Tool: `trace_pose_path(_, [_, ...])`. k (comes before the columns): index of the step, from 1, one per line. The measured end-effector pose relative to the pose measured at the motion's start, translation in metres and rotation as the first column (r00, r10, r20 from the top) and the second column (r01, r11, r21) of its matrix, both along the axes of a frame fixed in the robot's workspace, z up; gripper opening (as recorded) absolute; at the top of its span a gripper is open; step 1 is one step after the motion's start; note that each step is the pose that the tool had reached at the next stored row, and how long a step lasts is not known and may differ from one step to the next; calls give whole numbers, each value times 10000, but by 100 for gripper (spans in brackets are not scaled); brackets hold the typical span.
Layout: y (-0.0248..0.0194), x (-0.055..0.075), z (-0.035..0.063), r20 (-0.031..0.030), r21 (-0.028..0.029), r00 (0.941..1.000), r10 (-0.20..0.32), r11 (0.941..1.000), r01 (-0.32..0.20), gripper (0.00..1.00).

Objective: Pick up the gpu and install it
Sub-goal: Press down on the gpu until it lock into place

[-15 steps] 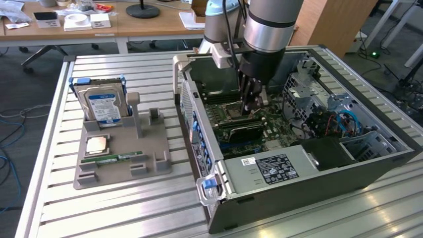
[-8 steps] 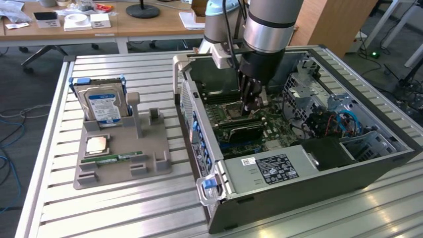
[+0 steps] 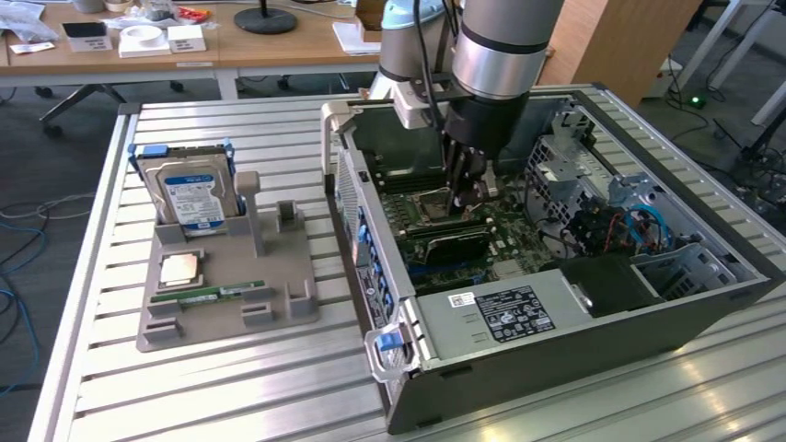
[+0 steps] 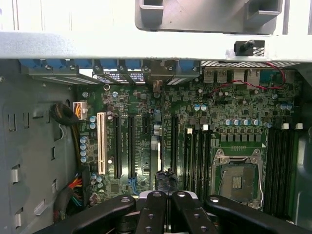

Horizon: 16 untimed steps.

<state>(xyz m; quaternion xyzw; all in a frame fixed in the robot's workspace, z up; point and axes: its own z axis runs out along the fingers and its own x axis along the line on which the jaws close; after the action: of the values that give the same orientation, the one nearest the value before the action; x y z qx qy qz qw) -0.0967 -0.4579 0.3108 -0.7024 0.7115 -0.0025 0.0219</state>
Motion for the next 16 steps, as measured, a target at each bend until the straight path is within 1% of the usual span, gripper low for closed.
trace_pose_path(2, [2,0,-1,1,3,10000,-1,10000,1,11])
trace_pose_path(6, [39,0,-5,1,2,10000,0,10000,0,11])
trace_pose_path(8, [50,0,-10,2,2,10000,0,10000,0,11])
trace_pose_path(13, [54,-1,-45,1,1,10000,-6,10000,6,11])
trace_pose_path(16, [55,-2,-47,-1,-1,10000,-6,10000,6,11])
